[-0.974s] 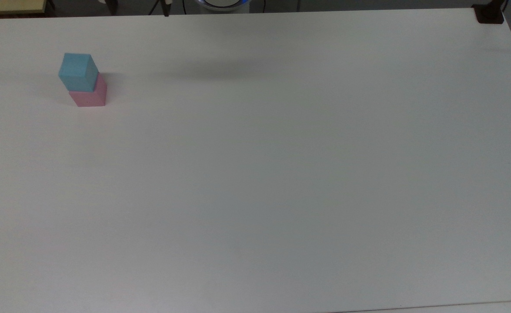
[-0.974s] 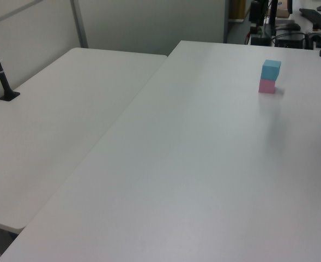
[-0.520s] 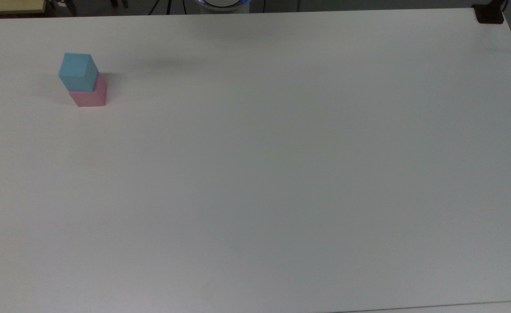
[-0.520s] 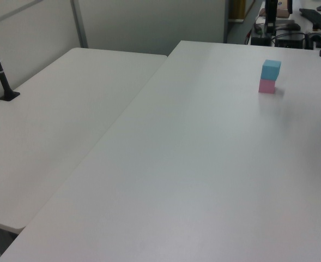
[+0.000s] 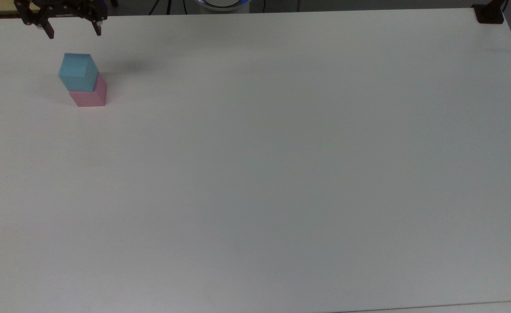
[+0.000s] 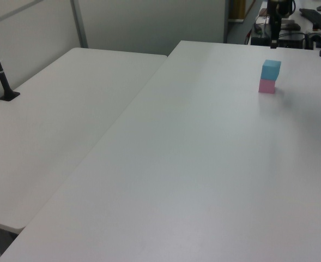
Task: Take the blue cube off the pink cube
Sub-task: 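Move the open gripper over the light-blue cube and lower it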
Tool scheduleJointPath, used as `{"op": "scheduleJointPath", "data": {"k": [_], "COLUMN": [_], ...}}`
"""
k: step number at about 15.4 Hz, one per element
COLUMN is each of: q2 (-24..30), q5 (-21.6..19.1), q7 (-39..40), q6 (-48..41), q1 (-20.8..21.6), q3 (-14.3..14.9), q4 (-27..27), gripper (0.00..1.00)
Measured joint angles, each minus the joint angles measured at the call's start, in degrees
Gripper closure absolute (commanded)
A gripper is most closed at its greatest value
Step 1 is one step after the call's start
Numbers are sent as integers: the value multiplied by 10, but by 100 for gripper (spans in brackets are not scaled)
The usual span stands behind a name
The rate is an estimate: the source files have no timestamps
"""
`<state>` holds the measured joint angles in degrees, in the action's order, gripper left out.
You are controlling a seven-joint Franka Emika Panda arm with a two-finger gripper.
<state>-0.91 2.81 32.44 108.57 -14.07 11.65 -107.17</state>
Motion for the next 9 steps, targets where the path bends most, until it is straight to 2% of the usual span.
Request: {"op": "scheduleJointPath", "data": {"k": [3,9], "q2": [-22,-70], "q5": [0,0], "q7": [-16,-72], "q6": [35,113], "q1": [-4,-9], "q3": [9,10], "q4": [-15,-39], "gripper": [3,3]}}
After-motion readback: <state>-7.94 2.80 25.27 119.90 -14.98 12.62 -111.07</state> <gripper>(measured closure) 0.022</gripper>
